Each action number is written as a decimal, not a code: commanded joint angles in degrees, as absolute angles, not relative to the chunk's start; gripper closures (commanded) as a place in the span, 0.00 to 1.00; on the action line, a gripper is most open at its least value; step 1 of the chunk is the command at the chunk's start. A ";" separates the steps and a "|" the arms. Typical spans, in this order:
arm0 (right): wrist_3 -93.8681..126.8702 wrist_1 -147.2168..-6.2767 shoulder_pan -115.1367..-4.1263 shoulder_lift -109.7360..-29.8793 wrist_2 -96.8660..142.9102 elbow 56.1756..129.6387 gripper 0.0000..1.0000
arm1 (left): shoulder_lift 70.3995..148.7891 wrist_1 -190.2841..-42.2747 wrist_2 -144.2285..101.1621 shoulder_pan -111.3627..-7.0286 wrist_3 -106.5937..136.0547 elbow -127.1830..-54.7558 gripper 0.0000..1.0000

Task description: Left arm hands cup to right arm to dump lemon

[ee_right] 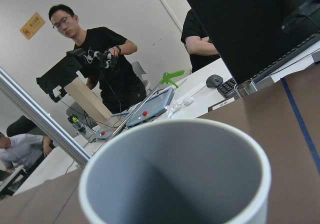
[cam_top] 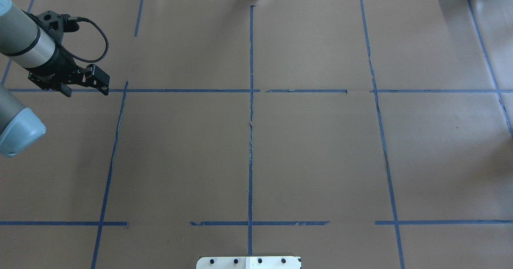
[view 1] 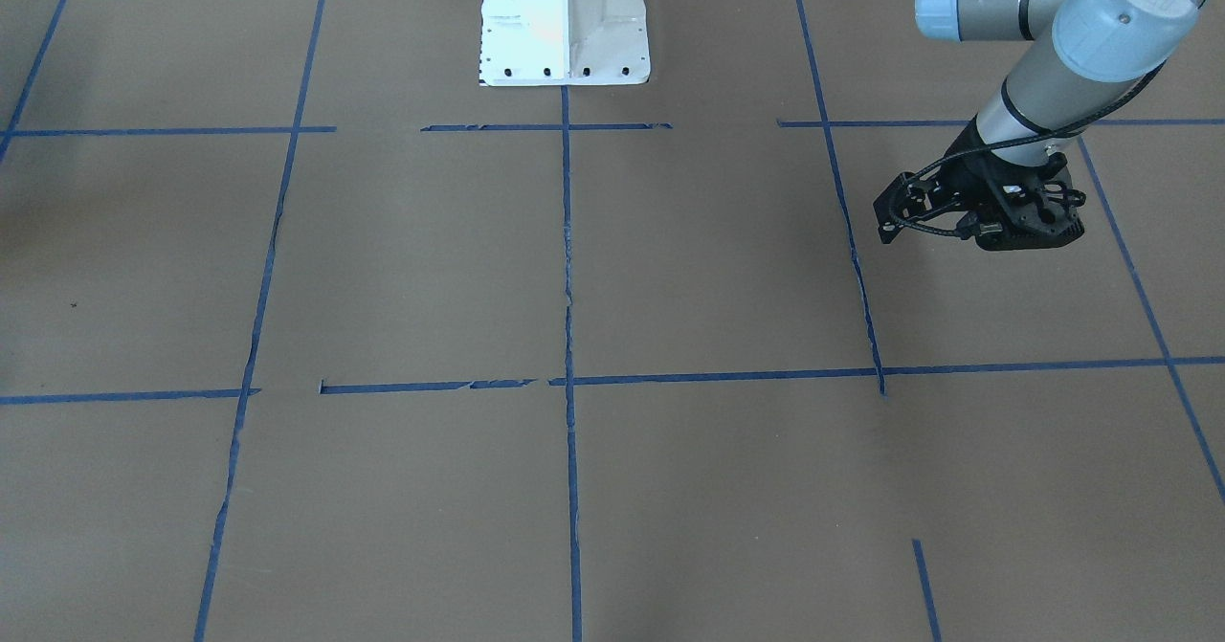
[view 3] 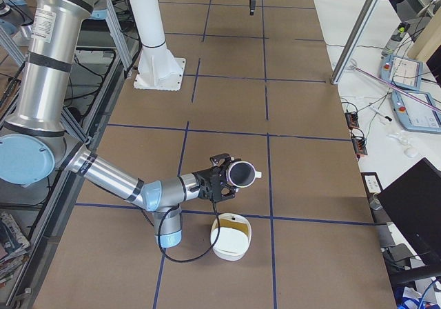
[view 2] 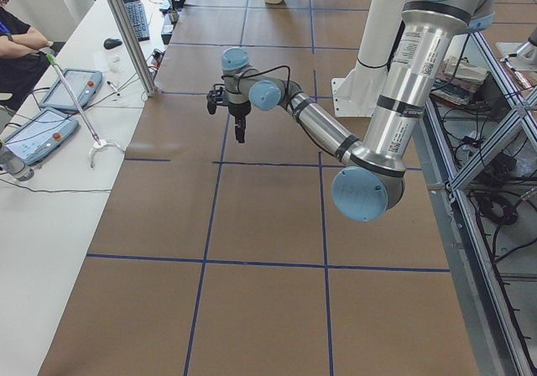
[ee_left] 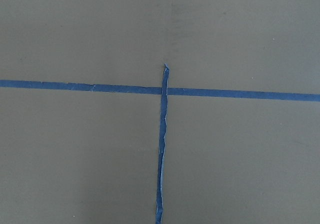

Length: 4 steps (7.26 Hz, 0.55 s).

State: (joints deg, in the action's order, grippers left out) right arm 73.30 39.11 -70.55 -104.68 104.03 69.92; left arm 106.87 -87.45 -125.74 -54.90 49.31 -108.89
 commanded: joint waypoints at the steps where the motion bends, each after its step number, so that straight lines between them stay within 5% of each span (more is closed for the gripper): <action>1: 54.92 34.21 -71.54 -104.07 108.44 70.40 0.85 | 106.96 -87.45 -125.77 -54.93 49.22 -108.72 0.00; 4: 48.79 32.96 -72.77 -101.69 113.18 70.57 0.93 | 106.96 -87.36 -125.86 -54.93 49.22 -108.90 0.00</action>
State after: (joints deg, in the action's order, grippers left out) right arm 50.40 33.58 -72.53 -102.44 110.88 70.43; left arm 106.96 -87.43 -125.79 -54.93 49.22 -108.82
